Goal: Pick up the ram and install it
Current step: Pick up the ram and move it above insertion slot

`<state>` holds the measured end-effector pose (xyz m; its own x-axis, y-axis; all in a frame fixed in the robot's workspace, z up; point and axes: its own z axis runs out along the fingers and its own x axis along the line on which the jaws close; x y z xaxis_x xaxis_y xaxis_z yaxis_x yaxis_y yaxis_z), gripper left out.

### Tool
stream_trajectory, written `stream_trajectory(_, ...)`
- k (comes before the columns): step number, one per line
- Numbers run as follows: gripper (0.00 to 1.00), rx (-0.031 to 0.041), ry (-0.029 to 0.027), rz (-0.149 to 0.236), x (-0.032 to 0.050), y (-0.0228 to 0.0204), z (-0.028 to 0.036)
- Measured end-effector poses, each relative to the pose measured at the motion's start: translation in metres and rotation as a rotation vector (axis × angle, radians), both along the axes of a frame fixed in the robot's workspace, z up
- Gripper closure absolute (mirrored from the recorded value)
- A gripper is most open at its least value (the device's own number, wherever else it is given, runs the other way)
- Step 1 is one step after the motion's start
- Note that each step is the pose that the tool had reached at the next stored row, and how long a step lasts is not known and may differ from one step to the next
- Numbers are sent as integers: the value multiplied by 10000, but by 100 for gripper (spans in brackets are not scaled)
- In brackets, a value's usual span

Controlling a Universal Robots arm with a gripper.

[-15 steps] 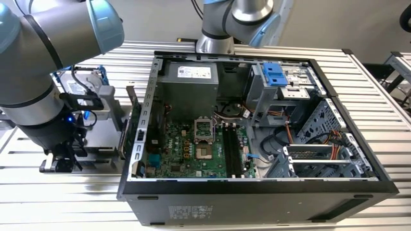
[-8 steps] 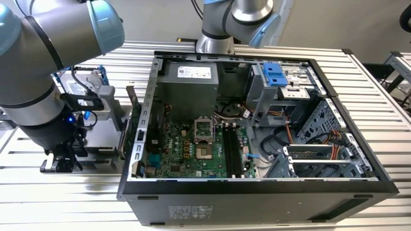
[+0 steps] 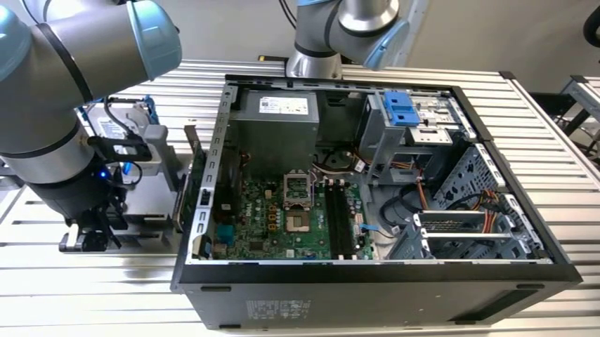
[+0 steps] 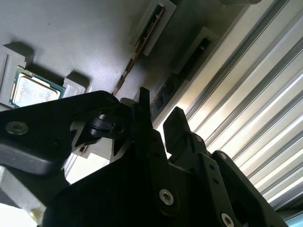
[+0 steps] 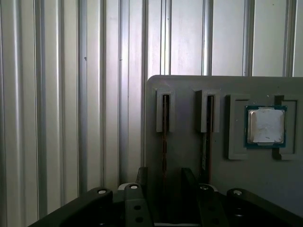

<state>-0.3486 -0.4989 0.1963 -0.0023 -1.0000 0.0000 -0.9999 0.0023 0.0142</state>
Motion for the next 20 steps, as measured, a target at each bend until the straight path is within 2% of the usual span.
stream_trajectory(6, 0, 28, -2, 0, 0, -5, -2)
stream_trajectory(10, 0, 157, 0, 0, 0, -28, -2)
stream_trajectory(20, 0, 167, 0, 0, 0, -28, -2)
